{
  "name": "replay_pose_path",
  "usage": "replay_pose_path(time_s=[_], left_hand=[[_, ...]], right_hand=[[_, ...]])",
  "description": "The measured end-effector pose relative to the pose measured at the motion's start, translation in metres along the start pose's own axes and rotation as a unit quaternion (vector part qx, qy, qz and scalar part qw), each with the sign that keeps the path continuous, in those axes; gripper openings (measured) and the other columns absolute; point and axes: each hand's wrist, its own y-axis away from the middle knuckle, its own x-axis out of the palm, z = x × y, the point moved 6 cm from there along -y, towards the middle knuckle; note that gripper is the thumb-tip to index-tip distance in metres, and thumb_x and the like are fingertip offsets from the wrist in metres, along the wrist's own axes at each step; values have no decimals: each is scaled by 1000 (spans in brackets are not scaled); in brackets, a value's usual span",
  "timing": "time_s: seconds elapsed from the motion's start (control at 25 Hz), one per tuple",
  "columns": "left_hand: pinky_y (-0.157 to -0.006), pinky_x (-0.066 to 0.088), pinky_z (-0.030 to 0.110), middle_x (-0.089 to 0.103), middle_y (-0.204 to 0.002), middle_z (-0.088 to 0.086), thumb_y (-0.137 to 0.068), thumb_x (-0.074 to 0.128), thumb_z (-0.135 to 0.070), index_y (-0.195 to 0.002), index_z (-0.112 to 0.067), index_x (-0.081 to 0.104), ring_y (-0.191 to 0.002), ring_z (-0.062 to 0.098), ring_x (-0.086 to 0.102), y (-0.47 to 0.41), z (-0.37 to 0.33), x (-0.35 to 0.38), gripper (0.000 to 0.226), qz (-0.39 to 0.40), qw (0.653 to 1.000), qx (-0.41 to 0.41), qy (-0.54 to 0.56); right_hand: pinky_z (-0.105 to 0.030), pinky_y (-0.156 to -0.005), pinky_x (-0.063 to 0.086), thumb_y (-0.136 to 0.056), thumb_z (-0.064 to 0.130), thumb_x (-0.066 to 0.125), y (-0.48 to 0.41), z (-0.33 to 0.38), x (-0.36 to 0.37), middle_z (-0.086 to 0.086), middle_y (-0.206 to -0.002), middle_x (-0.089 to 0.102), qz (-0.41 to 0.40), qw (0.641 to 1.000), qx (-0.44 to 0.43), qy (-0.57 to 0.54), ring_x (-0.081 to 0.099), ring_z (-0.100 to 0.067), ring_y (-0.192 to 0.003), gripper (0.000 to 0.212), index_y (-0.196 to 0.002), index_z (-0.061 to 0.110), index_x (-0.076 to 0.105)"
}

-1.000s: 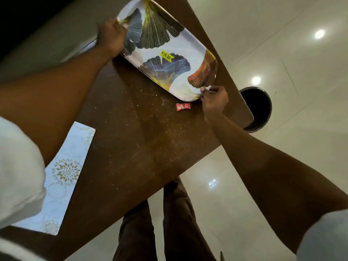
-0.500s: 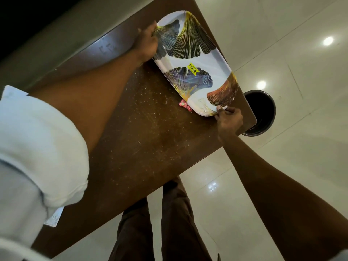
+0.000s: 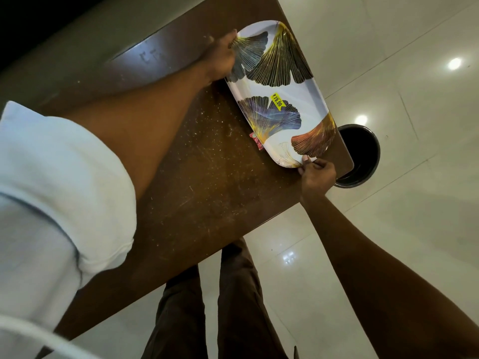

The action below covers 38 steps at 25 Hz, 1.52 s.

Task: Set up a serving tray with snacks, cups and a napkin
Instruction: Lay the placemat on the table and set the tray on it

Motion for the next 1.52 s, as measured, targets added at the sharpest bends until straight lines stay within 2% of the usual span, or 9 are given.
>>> replay_pose_path(time_s=[0.16,0.28,0.44,0.6,0.72,0.96,1.2,1.4,1.52], left_hand=[[-120,38,52,12,-168,25,-109,35,-19,-166,-24,10,-153,45,27,1,10,4,62,0,1000,-25,-13],[-122,37,48,6,-170,22,-108,40,-28,-166,-16,8,-156,37,25,18,20,11,67,-57,998,-33,1],[-113,47,46,23,-165,20,-106,45,-33,-162,-17,24,-147,33,40,86,59,37,62,-164,985,-32,-48],[-108,51,44,31,-162,12,-104,46,-39,-161,-21,23,-141,26,46,177,107,85,65,-140,970,-5,-198],[-119,42,43,25,-167,8,-104,45,-41,-162,-21,19,-152,25,35,245,141,113,67,-111,971,-32,-209],[-128,27,41,22,-170,7,-105,44,-39,-162,-17,22,-158,24,24,326,217,61,66,-199,961,-145,-122],[-130,21,45,15,-172,14,-104,49,-36,-162,-10,22,-160,31,17,402,337,-31,69,-344,883,-311,-72],[-130,10,54,0,-173,15,-101,46,-52,-165,-11,10,-162,31,4,466,433,-71,84,-357,844,-402,4],[-127,7,60,-11,-173,12,-92,50,-70,-165,-15,0,-162,30,-5,493,481,-74,105,-334,841,-422,66]], right_hand=[[-24,-71,63,-87,12,81,-3,-2,0,-10,-105,70,10,1000,1,-4,70,-18,-90,41,-120,-2,62],[-27,-77,65,-87,19,82,-2,-5,-3,-9,-108,71,17,1000,9,-3,73,-19,-94,44,-122,0,62],[-32,-81,65,-90,38,77,6,-18,-25,-6,-106,74,6,999,35,7,76,-12,-85,45,-119,7,64],[-43,-87,59,-101,41,59,42,-35,-34,-10,-105,73,18,991,3,132,73,-29,-96,38,-114,6,65],[-33,-84,44,-102,34,58,85,-36,-11,-7,-103,68,106,959,-91,247,67,-33,-105,29,-111,6,63],[-40,-92,49,-101,32,59,174,-2,99,-15,-119,65,268,822,-289,412,62,-34,-111,30,-118,7,63],[-41,-97,48,-100,38,60,271,20,217,-16,-129,61,330,717,-420,447,59,-36,-119,43,-130,6,59],[-55,-118,35,-97,50,62,349,-3,289,-6,-166,32,420,508,-517,546,32,-36,-150,77,-160,20,31],[-56,-125,24,-93,57,66,395,-22,328,-1,-173,9,437,419,-557,568,9,-32,-159,95,-165,23,14]])
